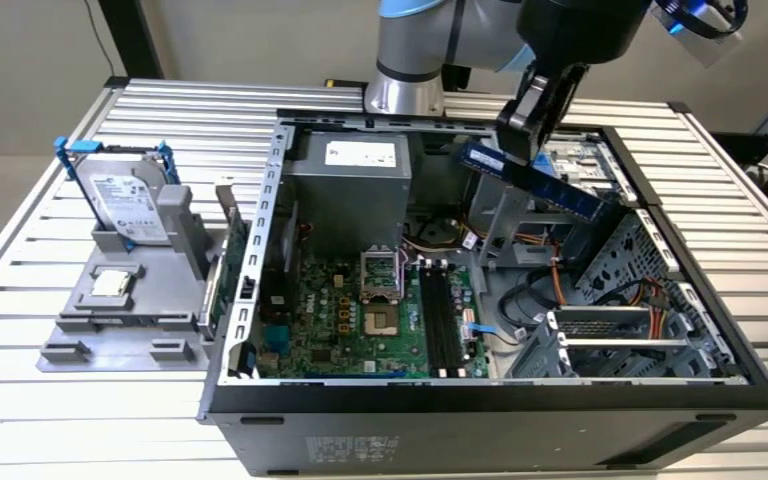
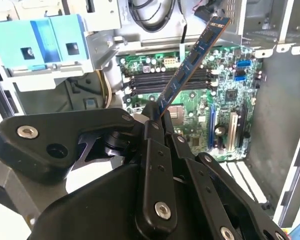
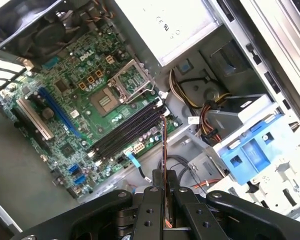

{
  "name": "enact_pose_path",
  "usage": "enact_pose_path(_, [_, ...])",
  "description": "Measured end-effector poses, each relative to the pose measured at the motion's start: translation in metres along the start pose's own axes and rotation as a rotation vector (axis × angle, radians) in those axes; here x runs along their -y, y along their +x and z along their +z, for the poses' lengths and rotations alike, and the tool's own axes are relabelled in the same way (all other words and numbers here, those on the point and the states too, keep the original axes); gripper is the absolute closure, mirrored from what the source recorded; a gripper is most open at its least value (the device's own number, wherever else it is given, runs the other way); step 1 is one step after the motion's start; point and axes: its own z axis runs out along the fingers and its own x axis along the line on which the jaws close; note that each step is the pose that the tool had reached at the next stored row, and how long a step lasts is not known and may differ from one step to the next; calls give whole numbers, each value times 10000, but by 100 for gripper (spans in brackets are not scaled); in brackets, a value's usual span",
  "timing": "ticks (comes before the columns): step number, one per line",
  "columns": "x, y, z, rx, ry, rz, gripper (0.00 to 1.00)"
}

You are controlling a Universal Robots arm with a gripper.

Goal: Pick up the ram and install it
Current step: 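Insert the ram into the slot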

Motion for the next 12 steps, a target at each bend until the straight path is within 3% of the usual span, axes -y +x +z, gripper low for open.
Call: enact_pose_path(12, [0,0,0,5,50,1485,100])
